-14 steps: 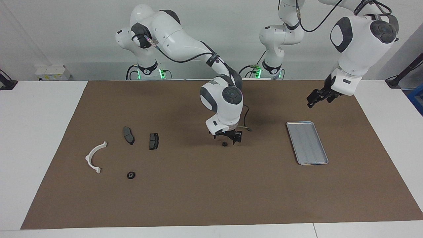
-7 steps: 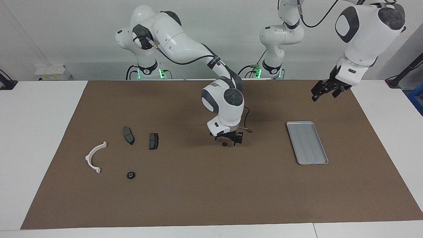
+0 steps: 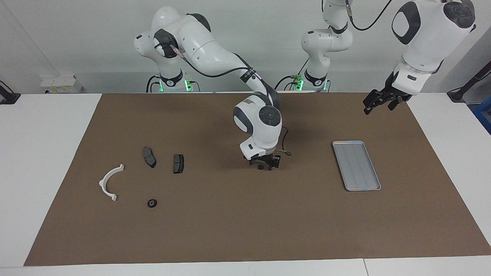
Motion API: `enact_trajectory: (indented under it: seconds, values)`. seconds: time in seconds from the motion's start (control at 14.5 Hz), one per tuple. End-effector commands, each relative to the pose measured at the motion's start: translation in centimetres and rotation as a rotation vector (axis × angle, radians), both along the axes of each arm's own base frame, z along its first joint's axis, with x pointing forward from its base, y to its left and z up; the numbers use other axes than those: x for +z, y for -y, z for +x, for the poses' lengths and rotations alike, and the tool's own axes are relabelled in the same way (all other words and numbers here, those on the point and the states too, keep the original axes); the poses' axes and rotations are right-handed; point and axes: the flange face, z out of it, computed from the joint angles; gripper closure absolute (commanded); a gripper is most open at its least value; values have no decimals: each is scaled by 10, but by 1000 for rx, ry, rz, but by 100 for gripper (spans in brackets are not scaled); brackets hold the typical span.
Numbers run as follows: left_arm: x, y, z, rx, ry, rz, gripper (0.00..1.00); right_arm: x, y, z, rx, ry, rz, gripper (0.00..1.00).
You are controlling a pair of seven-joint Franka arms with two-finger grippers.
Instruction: Place bearing gear from tray to pile
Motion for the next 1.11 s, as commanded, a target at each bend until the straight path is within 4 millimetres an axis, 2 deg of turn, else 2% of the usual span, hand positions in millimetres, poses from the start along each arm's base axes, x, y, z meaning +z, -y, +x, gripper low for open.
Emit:
enact_trajectory:
  seconds: [0.0, 0.07, 0.14, 0.21, 0.28, 0.55, 0.69, 0.76, 0.9, 1.04]
  values:
    - [4, -2, -2, -19, -9, 13, 0, 1, 5, 1, -20, 5, -6, 34]
    - [3, -2, -2, -20, -12, 13, 0, 3, 5, 2, -24, 1, 1, 48]
    - [2, -1, -2, -21, -13, 13, 0, 3, 5, 1, -26, -3, 1, 75]
    - [2, 0, -3, -23, -12, 13, 0, 3, 5, 2, -27, -2, 2, 92]
    - [1, 0, -2, -21, -12, 13, 0, 3, 6, 3, -29, -1, 3, 100]
    - [0, 4, -3, -15, -15, 12, 0, 3, 9, 5, -23, 5, -6, 100]
    - [0, 4, -3, -16, -18, 12, 0, 7, 23, 9, -5, -36, -57, 100]
    - [0, 2, -3, -13, -18, 12, 0, 37, 46, 31, 37, -32, -52, 100]
    - [0, 0, -3, -9, -18, 12, 0, 77, 123, 76, 153, -57, -50, 100]
    - [0, 4, -4, -15, -20, 12, 0, 92, 199, 106, 285, -54, -34, 100]
